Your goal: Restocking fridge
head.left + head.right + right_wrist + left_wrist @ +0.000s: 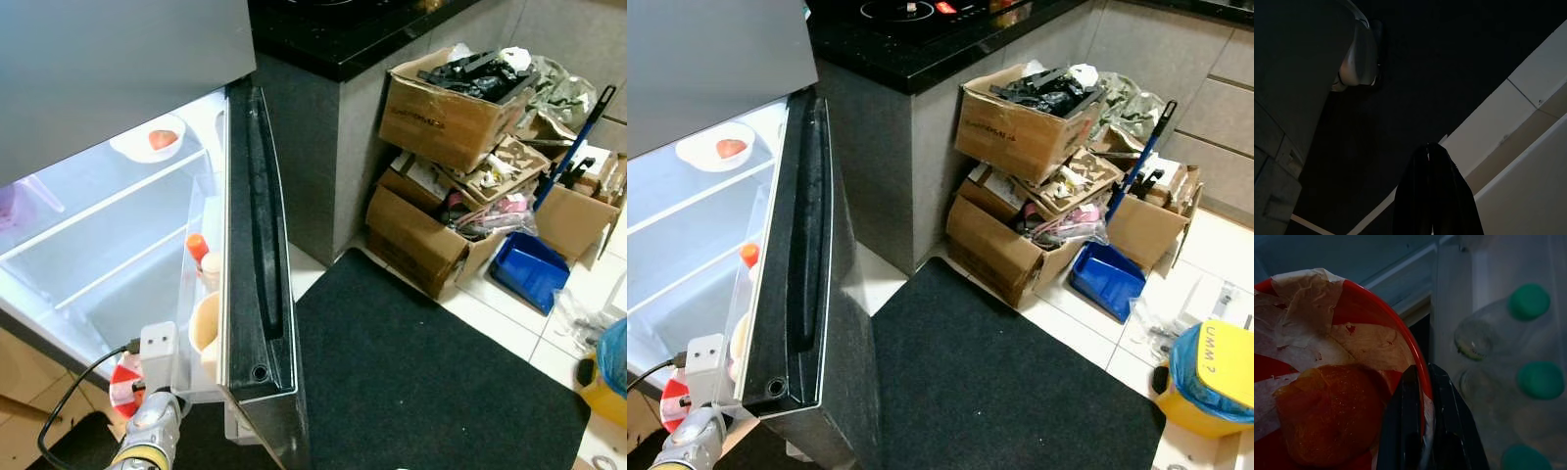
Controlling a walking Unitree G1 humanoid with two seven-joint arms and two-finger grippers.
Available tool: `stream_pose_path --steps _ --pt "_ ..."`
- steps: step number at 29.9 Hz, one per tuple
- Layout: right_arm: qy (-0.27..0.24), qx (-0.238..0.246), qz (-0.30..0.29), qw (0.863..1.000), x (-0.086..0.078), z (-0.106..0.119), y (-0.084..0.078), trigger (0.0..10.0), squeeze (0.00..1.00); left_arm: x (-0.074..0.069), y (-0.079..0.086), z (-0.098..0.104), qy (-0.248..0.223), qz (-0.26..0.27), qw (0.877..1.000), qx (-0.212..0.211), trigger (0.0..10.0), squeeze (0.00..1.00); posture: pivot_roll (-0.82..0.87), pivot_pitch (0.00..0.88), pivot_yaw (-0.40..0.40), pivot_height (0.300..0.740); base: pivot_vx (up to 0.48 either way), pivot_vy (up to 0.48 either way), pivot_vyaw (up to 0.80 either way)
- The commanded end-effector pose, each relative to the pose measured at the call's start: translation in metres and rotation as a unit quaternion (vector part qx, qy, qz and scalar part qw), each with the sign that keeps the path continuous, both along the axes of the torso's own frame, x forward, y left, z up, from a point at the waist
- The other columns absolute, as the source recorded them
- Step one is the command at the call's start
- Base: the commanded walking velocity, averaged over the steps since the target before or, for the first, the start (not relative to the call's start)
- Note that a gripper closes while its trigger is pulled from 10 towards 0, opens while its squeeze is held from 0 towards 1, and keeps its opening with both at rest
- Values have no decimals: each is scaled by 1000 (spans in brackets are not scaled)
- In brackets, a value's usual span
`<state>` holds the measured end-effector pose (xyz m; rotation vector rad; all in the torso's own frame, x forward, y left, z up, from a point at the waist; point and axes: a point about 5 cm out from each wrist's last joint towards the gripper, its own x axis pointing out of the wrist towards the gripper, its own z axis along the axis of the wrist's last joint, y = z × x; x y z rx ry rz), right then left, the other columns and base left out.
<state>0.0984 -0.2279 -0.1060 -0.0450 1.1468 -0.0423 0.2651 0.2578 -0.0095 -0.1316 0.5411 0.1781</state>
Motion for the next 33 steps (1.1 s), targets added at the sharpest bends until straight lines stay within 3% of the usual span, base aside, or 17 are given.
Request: stream_pose_path --steps 1,7,11,15,18,21,26,33 --pt "11 9 1 1000 -7 -3 6 10000 0 4 7 7 -16 -4 1000 9 10000 0 -75 156 27 740 0 0 0" --pt "11 7 0 1000 -7 -3 5 10000 0 7 -2 7 -16 -26 1000 -6 10000 0 -75 156 27 740 0 0 0" --pt "10 5 -2 1000 -7 -2 3 10000 0 11 -26 3 -13 -83 996 -35 10000 0 -84 152 29 740 0 0 0" --pt "10 4 -2 1000 -7 -2 2 10000 0 12 -35 1 -10 -105 994 -42 10000 0 -83 148 26 740 0 0 0" --pt "9 3 -2 1000 -6 -2 2 10000 0 13 -63 -3 -4 -171 983 -62 10000 0 -86 146 27 740 0 0 0" --pt "9 3 -2 1000 -6 -2 2 10000 0 12 -69 -4 -3 -184 981 -67 10000 0 -86 146 27 740 0 0 0" --pt "9 3 -3 1000 -7 -2 2 10000 0 8 -98 -9 5 -247 965 -86 10000 0 -86 150 28 740 0 0 0" --pt "9 5 -5 1000 -7 -3 4 10000 0 4 -121 -12 7 -288 952 -102 10000 0 -85 150 29 740 0 0 0"
